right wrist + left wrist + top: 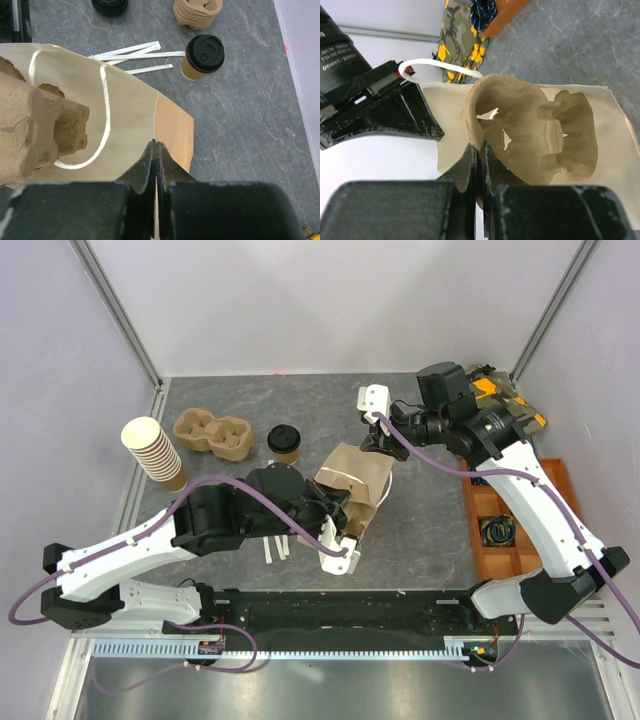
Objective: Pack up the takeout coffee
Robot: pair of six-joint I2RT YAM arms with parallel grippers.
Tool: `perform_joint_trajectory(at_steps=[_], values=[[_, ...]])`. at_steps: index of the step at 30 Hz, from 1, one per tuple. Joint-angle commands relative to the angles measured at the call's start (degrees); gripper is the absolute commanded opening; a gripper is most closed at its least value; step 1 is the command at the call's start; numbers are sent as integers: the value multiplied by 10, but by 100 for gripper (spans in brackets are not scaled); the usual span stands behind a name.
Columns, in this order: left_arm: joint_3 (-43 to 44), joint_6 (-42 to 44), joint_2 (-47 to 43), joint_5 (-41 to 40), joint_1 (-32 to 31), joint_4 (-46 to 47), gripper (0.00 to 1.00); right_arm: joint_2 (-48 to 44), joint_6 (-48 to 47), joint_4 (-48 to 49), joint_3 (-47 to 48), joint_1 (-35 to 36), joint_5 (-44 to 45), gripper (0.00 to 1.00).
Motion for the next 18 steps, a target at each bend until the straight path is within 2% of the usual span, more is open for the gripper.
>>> perform_joint_trajectory(at_steps=[1, 10, 18], values=[[36, -8, 6, 25, -8, -4, 2, 12, 19, 22, 12, 7, 21, 0], [83, 89, 42, -4, -67, -62, 2, 40, 66, 7, 36, 32, 81, 0], [85, 180, 46, -5, -93, -64, 2, 47, 66, 5, 34, 48, 119, 0]])
